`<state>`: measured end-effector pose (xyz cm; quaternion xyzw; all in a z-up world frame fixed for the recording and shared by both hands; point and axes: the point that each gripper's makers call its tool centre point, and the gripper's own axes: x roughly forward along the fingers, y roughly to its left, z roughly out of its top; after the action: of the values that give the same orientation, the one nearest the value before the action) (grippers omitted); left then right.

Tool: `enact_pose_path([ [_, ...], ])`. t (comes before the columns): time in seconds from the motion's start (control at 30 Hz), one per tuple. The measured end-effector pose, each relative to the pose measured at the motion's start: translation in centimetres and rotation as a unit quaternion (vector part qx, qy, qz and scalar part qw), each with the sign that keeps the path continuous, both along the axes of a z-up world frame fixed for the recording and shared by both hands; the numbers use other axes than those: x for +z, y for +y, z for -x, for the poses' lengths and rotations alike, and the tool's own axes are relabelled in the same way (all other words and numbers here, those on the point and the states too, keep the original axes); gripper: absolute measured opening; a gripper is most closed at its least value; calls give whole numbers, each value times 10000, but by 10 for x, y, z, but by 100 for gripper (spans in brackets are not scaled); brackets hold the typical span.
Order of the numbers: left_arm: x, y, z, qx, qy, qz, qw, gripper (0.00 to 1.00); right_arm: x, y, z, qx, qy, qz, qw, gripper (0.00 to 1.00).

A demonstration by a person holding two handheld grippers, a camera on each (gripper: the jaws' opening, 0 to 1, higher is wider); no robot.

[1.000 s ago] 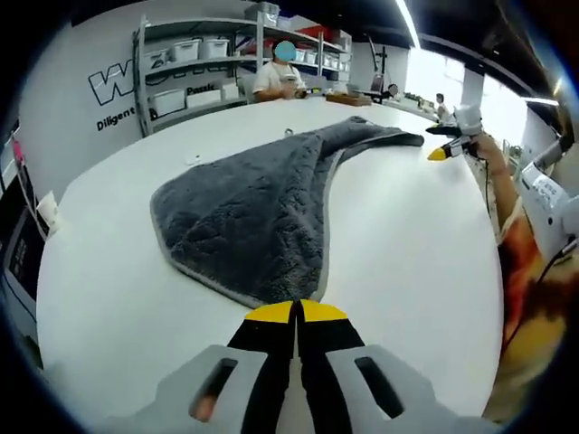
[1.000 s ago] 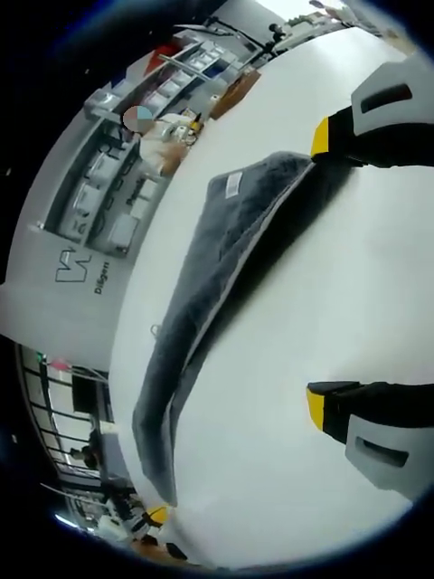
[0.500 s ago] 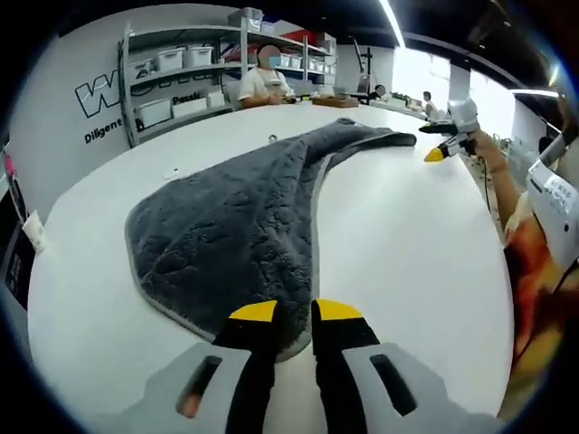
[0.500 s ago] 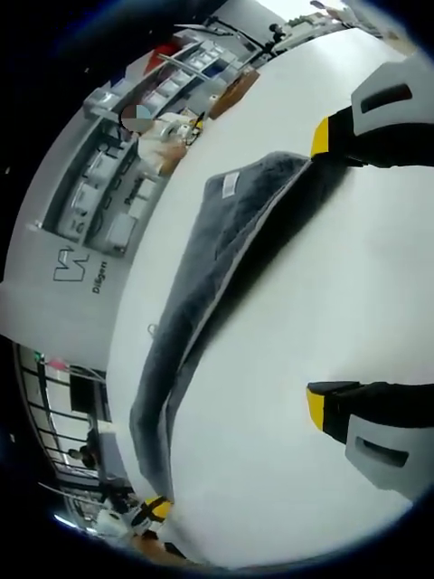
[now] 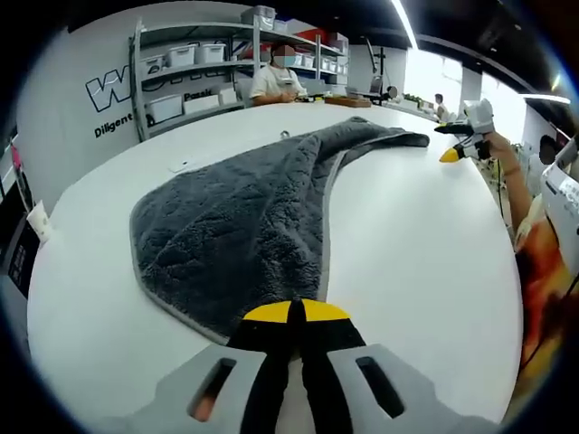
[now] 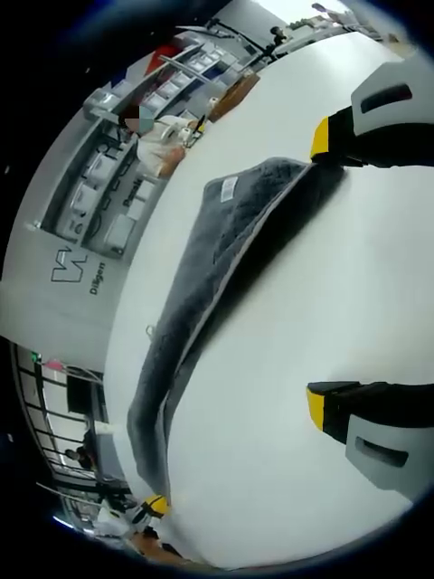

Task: Open the folded towel by lifting each exposed corner and separating the folded layers until the towel lies flat within the target outline without major curled edges

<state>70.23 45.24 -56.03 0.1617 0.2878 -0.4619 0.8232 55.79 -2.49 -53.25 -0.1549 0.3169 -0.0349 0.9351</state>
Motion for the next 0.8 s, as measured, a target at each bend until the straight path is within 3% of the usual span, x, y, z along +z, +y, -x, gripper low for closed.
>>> enact_pose_path([
  [0.23,0,3,17,-292,140,-132,9994,1,1,2,-1,23,14,27,10000,99],
  [0.8,-1,24,34,-684,313,-495,9959,1,7,7,-1,112,26,128,9999,99],
])
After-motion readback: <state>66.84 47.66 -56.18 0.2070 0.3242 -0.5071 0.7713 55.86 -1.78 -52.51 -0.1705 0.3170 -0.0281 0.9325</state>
